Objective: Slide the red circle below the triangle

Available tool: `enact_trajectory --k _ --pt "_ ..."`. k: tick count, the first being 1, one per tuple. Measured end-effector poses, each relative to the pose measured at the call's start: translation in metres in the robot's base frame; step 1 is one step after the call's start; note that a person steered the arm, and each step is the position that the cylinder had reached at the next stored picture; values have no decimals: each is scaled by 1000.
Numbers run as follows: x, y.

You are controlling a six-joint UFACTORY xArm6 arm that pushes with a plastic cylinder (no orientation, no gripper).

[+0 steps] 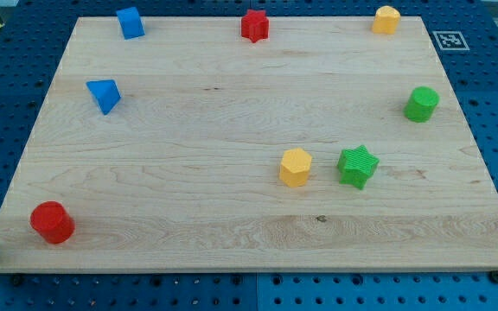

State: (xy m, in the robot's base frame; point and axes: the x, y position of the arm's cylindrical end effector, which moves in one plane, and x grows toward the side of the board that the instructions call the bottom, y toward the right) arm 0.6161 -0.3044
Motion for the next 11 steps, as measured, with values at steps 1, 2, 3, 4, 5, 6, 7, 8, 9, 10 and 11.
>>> enact_trajectory --k 1,2,3,4,5,6,7,8,9,10,11 --pt "-6 2" --pt "-36 22" --pt "-41 54" --pt "-16 69" --pt "1 74" --pt "1 92" --pt "-15 108" --pt "-31 111" --pt "-43 104" --pt "-60 94" --pt "-74 86"
